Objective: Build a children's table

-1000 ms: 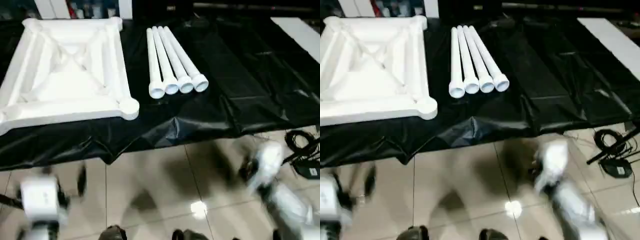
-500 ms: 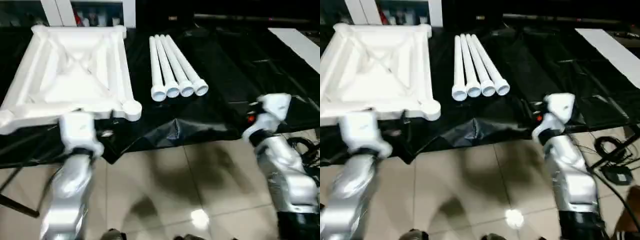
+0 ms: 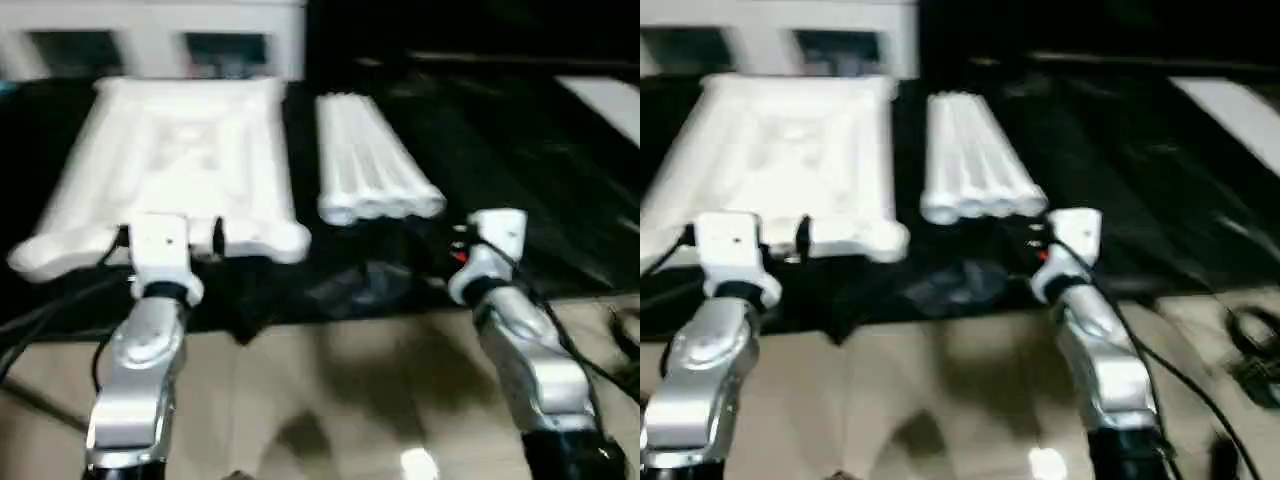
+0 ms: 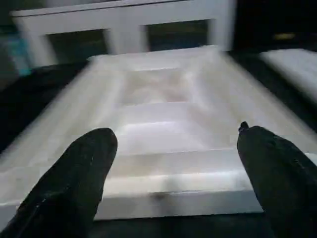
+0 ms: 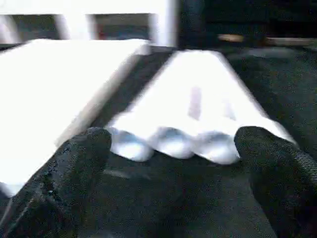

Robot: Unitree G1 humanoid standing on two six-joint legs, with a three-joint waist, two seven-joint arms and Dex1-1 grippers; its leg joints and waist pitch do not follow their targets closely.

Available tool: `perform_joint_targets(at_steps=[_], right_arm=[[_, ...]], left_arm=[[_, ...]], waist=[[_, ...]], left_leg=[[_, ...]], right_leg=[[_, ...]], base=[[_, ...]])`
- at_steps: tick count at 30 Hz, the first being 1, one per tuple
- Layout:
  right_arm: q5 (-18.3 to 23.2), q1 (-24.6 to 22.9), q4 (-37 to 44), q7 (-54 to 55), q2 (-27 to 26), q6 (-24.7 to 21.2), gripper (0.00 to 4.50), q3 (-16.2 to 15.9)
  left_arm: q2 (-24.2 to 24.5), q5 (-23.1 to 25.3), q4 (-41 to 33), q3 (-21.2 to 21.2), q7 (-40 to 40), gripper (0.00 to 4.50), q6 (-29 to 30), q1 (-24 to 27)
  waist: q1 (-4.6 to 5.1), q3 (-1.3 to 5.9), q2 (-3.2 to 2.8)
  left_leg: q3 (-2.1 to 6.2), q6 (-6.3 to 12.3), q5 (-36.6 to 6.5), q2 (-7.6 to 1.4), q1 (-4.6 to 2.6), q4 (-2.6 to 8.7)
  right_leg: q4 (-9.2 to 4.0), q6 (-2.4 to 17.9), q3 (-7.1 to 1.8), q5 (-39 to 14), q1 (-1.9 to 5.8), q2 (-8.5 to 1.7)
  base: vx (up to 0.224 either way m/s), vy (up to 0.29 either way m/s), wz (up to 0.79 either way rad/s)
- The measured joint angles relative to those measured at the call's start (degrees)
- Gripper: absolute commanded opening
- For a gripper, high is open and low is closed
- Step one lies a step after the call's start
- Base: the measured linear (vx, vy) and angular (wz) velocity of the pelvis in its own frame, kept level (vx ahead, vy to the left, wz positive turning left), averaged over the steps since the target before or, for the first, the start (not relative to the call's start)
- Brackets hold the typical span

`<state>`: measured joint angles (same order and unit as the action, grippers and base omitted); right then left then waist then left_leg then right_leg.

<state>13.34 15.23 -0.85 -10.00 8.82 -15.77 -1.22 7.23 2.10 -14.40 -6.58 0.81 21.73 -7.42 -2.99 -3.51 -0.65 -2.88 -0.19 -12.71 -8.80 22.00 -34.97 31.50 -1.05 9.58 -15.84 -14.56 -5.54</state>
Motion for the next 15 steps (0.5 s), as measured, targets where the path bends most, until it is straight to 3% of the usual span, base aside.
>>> perform_joint_targets(at_steps=[1,2,3,4,5,6,7,8,9,10,11,12,13,14,15], right_arm=[[-0.01,0.17,0.04,-0.54,-0.39,0.07,4.50,-0.78],[0.00,0.25,0.06,-0.59,-0.93,0.09,4.50,-1.33],[-0.01,0.13,0.06,-0.71,-1.32,0.09,4.50,-1.79],[-0.01,0.00,0.10,-0.93,-1.43,0.08,4.50,-1.92],[-0.03,-0.18,0.12,-1.02,-1.00,0.10,4.50,-1.68],[-0.04,-1.00,0.09,-1.08,-0.46,0.08,4.50,-1.11],[-0.29,-1.33,-0.38,-1.13,0.08,-0.05,4.50,-0.50],[-0.48,-1.33,-0.38,-1.17,0.07,-0.06,4.50,-0.33],[-0.54,-1.14,-0.37,-1.38,0.05,-0.05,4.50,-0.42],[-0.56,-0.67,-0.36,-1.68,-0.15,-0.01,4.50,-0.56],[-0.55,-0.35,-0.40,-1.73,-0.25,0.03,4.50,-0.58],[-0.56,0.81,-1.27,-1.74,-0.40,-0.01,4.50,-0.64],[-0.51,1.95,-1.76,-1.93,-2.09,-0.01,4.50,-2.09],[-0.47,2.52,-1.75,-2.37,-2.54,-0.01,4.50,-3.21],[-0.47,2.63,-1.78,-2.58,-2.43,-0.01,4.50,-3.49]], left_arm=[[0.41,0.02,-0.12,-0.35,0.00,4.43,0.33,0.23],[0.66,0.02,-0.35,-0.51,0.01,4.43,0.49,0.55],[0.84,0.01,-0.44,-0.70,0.04,4.43,0.63,0.90],[0.51,-0.02,-0.95,-0.90,0.15,4.43,0.79,1.38],[0.18,-0.05,-1.11,-0.87,0.19,4.43,0.85,1.40],[-0.92,-0.12,-1.11,-0.15,0.21,4.43,0.94,1.59],[-1.45,-0.20,-1.62,0.85,0.21,4.43,0.93,2.37],[-1.29,-0.18,-1.69,0.66,0.26,4.43,0.97,2.63],[-1.08,-0.18,-1.80,0.35,0.40,4.43,0.96,2.60],[-0.89,-0.17,-2.26,-0.02,0.58,4.43,0.96,2.47],[-0.88,-0.19,-2.45,-0.05,0.61,4.43,0.93,2.28],[-0.43,-0.19,-2.57,-0.31,0.54,4.43,0.90,2.45],[0.33,-0.17,-2.10,-1.32,0.50,4.43,0.97,2.70],[1.16,-0.18,-1.63,-1.89,0.46,4.43,0.99,2.67],[1.09,-0.19,-1.34,-1.96,0.34,4.43,1.01,2.67]], waist=[[0.10,0.13,0.45],[0.30,0.13,1.06],[0.66,0.19,1.61],[1.15,0.26,2.86],[1.34,0.22,3.70],[0.79,-0.01,3.97],[-0.18,-0.06,3.69],[-0.42,-0.01,3.61],[-0.71,0.11,3.71],[-1.08,0.38,2.94],[-1.36,0.75,1.80],[-1.64,0.31,1.52],[-1.64,0.10,1.98],[-1.47,0.28,2.81],[-1.42,0.43,3.07]], left_leg=[[1.44,0.30,-0.19,1.20,-0.32,-0.06],[2.45,0.49,-0.31,2.41,-0.68,-0.10],[3.81,0.62,-0.40,3.66,-1.12,-0.12],[5.02,0.66,-0.44,5.58,-1.75,0.08],[5.86,0.66,-0.48,7.00,-1.75,-0.23],[4.69,3.27,-1.18,6.57,-1.33,-1.49],[2.29,6.17,-2.58,4.83,-0.29,-5.55],[0.75,5.91,-2.53,4.18,0.72,-7.56],[-0.44,5.68,-2.40,3.55,1.08,-7.04],[-1.86,5.68,-2.33,1.93,0.90,-4.27],[-2.43,5.64,-2.32,0.51,0.22,-1.95],[-3.01,0.31,0.62,-0.93,-1.13,-0.79],[-2.94,-1.19,-0.10,-0.42,-1.23,-1.64],[-2.93,-0.99,-0.57,-0.01,-1.24,-1.97],[-2.91,-0.86,-0.96,0.02,-1.40,-2.18]], right_leg=[[2.20,1.99,-1.01,-1.68,-0.46,0.11],[5.48,2.98,-2.11,-2.65,-1.54,0.32],[8.44,2.74,-3.51,-3.40,-2.79,0.85],[8.86,2.16,-5.85,-3.85,-4.38,1.55],[8.28,0.34,-7.70,-3.01,-4.26,1.79],[7.90,-0.15,-7.56,-3.47,-3.02,1.92],[6.45,0.24,-6.34,-3.33,-1.53,1.82],[5.27,0.30,-5.06,-3.11,-0.53,1.07],[4.14,0.30,-3.47,-2.87,0.24,0.47],[2.82,0.41,-1.15,-2.75,1.44,0.36],[2.15,0.30,0.42,-2.86,2.25,0.75],[2.68,0.67,0.24,-3.24,2.67,1.54],[5.68,2.20,-1.40,-4.73,1.67,1.86],[8.75,2.29,-3.01,-4.94,-0.29,1.87],[10.85,2.11,-3.87,-4.90,-2.20,2.31]], base=[[0.105,-0.080,0.65],[0.105,-0.080,0.65],[0.071,-0.115,0.61],[0.022,-0.133,0.61],[0.022,-0.133,0.61],[0.024,-0.097,0.78],[0.033,-0.053,0.64],[0.033,-0.053,0.64],[0.043,-0.031,0.47],[0.077,0.019,0.62],[0.077,0.019,0.62],[0.088,0.067,0.37],[0.102,0.059,0.08],[0.102,0.059,0.08],[0.125,0.031,0.09]])
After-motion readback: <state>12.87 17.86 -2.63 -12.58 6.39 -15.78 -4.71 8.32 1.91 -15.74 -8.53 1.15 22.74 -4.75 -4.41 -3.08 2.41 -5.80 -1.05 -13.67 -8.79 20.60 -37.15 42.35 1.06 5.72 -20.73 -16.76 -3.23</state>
